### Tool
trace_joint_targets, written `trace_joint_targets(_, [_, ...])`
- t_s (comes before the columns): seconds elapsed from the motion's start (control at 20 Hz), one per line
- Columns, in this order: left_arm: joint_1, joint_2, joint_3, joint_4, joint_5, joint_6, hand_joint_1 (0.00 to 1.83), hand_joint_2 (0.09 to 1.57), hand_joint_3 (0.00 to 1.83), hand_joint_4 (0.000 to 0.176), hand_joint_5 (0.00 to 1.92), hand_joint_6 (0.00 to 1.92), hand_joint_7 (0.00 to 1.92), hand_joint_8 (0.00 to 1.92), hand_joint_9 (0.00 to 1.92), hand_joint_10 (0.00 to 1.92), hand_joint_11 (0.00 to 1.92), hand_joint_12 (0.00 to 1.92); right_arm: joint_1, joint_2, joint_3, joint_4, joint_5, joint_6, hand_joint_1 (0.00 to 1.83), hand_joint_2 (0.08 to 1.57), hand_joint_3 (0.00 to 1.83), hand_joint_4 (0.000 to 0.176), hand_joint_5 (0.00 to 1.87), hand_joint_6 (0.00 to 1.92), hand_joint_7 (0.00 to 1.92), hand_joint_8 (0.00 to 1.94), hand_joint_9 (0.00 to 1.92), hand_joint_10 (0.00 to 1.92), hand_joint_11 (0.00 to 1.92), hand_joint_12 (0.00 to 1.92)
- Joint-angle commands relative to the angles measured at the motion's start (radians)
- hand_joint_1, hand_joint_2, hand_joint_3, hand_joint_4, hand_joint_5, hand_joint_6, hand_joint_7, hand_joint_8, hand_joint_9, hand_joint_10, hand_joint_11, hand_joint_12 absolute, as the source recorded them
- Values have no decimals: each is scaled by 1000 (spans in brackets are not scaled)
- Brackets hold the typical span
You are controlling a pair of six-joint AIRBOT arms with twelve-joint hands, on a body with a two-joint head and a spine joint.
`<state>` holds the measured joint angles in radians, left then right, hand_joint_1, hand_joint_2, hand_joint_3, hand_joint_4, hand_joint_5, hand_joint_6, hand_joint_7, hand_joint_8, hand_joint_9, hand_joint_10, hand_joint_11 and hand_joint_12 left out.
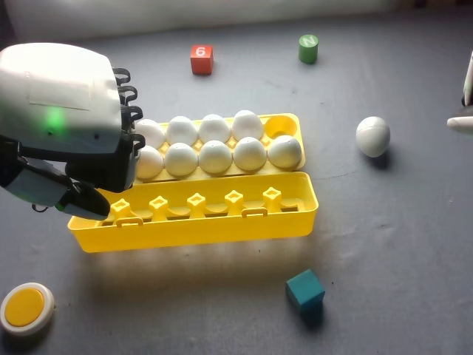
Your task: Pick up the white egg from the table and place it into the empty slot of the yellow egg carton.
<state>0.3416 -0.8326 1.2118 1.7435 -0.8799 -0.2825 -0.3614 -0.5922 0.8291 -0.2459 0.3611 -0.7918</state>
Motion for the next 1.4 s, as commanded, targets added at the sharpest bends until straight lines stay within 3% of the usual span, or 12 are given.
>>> trace_joint_targets(0.0, [-12, 3, -7, -64, -10, 3, 0, 1138, 214, 0, 67, 34, 42, 28, 8, 24, 0, 13, 6, 5, 1, 16, 99, -5, 188, 1055, 107, 0, 165, 59, 142, 58, 120, 60, 0, 391])
trace_joint_targets(0.25, [-12, 3, -5, -64, -9, -1, 0, 1234, 13, 0, 98, 11, 78, 11, 34, 11, 10, 5, 5, 5, 1, 16, 99, -7, 70, 1146, 7, 0, 123, 0, 108, 0, 106, 1, 0, 311])
trace_joint_targets(0.4, [-18, 4, -15, -64, -10, -16, 0, 1247, 15, 0, 92, 6, 79, 8, 50, 15, 31, 16, 5, 5, 1, 21, 99, -46, 104, 1092, 0, 0, 147, 3, 124, 2, 130, 3, 0, 401])
trace_joint_targets(0.45, [-18, 4, -15, -64, -11, -16, 0, 1247, 13, 0, 84, 2, 77, 6, 45, 11, 19, 11, 5, 3, 1, 58, 99, -102, 164, 998, 0, 0, 121, 1, 63, 3, 44, 0, 0, 238])
trace_joint_targets(0.5, [-18, 4, -15, -64, -12, -16, 0, 1249, 13, 0, 82, 1, 81, 7, 52, 13, 25, 15, 5, 2, 3, 73, 99, -123, 149, 913, 0, 22, 114, 0, 12, 0, 8, 0, 0, 109])
trace_joint_targets(0.6, [-17, 5, -13, -64, -18, -16, 0, 1247, 10, 0, 77, 0, 85, 6, 61, 14, 32, 21, 5, -17, 25, 79, 77, -149, 132, 818, 0, 134, 241, 15, 0, 0, 0, 0, 0, 207])
trace_joint_targets(0.65, [-17, 5, -12, -64, -21, -16, 0, 1248, 10, 0, 89, 6, 100, 12, 70, 17, 33, 22, 5, -31, 41, 79, 62, -165, 232, 808, 0, 168, 315, 13, 0, 0, 0, 0, 0, 41])
trace_joint_targets(0.7, [-17, 5, -12, -64, -22, -16, 0, 1253, 10, 0, 108, 12, 120, 17, 86, 21, 43, 30, 5, -50, 64, 79, 44, -170, 388, 797, 0, 174, 388, 32, 2, 0, 0, 0, 0, 7])
trace_joint_targets(0.9, [-17, 5, -13, -63, -22, -16, 0, 1262, 0, 0, 127, 1, 131, 2, 95, 1, 0, 165, 4, -136, 149, 84, -19, -192, 587, 791, 0, 176, 714, 13, 117, 3, 0, 0, 0, 0])
trace_joint_targets(1.05, [-19, 5, -5, -63, -29, -16, 0, 1261, 0, 0, 150, 4, 144, 3, 100, 4, 0, 171, 4, -213, 214, 225, -31, -361, 692, 773, 0, 176, 854, 10, 260, 7, 0, 0, 0, 0])
trace_joint_targets(1.25, [-19, 3, -4, -63, -30, -16, 0, 1261, 1, 0, 157, 3, 122, 3, 79, 2, 0, 139, -2, -311, 315, 228, -18, -378, 703, 846, 24, 152, 760, 0, 184, 0, 0, 0, 0, 0])
trace_joint_targets(1.35, [-20, 4, -7, -63, -30, -16, 0, 1262, 1, 0, 138, 0, 109, 1, 72, 1, 0, 119, -13, -351, 359, 228, 1, -383, 707, 842, 18, 158, 746, 0, 173, 1, 0, 0, 0, 0])
